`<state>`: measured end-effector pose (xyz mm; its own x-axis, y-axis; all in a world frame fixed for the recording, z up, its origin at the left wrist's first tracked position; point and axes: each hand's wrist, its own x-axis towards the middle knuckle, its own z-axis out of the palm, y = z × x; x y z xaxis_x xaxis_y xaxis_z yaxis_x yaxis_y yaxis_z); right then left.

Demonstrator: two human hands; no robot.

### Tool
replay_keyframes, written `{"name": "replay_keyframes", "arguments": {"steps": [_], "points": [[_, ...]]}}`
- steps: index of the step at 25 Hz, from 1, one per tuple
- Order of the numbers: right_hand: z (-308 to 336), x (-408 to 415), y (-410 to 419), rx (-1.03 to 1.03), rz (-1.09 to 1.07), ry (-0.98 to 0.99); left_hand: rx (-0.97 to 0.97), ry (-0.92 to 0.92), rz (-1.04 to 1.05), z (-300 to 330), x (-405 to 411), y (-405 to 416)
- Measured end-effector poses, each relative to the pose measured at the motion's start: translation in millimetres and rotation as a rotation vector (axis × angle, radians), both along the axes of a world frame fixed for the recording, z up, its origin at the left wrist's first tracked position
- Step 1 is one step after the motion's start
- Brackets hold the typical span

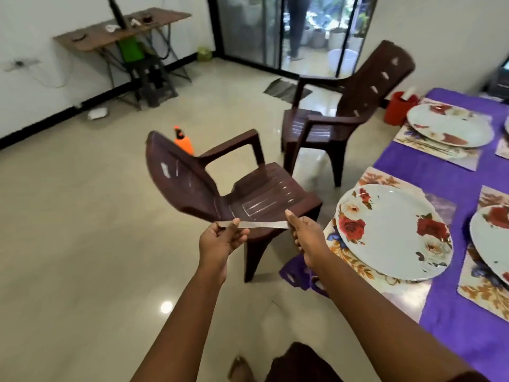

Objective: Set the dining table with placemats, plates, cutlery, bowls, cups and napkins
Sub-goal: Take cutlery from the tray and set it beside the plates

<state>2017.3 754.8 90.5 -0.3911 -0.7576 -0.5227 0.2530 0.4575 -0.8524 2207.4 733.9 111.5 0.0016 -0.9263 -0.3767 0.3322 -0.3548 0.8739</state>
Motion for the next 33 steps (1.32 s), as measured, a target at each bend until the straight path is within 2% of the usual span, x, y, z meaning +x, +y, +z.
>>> {"name": "replay_keyframes", "arguments": {"steps": [4, 10, 14, 18, 23, 28, 33], "points": [[-2, -21, -15, 0.042, -0.213, -0.016, 0.054, 0.019, -0.208, -10, -28, -55], [-2, -86, -29, 0.005, -0.6, -0.069, 0.109, 0.071, -0.54, -32, -112, -113], [0, -133, -40, -0.058, -0.769, -0.102, 0.068, 0.013, -0.844, -39, -165, -156], [-11, -156, -31, -0.042, -0.861, -0.014, 0.012, -0.111, -1.056, -42, -206, -188], [-10, -169, -4, -0.044, -1.081, -0.01, -0.008, -0.214, -1.381, -44, -251, -188], [-13, -157, 24, -0.041, -1.226, -0.021, -0.094, -0.318, -1.61, -48, -270, -176], [-23, -111, 64, 0.115, -1.403, 0.01, -0.207, -0.403, -1.913, -67, -254, -142]]}}
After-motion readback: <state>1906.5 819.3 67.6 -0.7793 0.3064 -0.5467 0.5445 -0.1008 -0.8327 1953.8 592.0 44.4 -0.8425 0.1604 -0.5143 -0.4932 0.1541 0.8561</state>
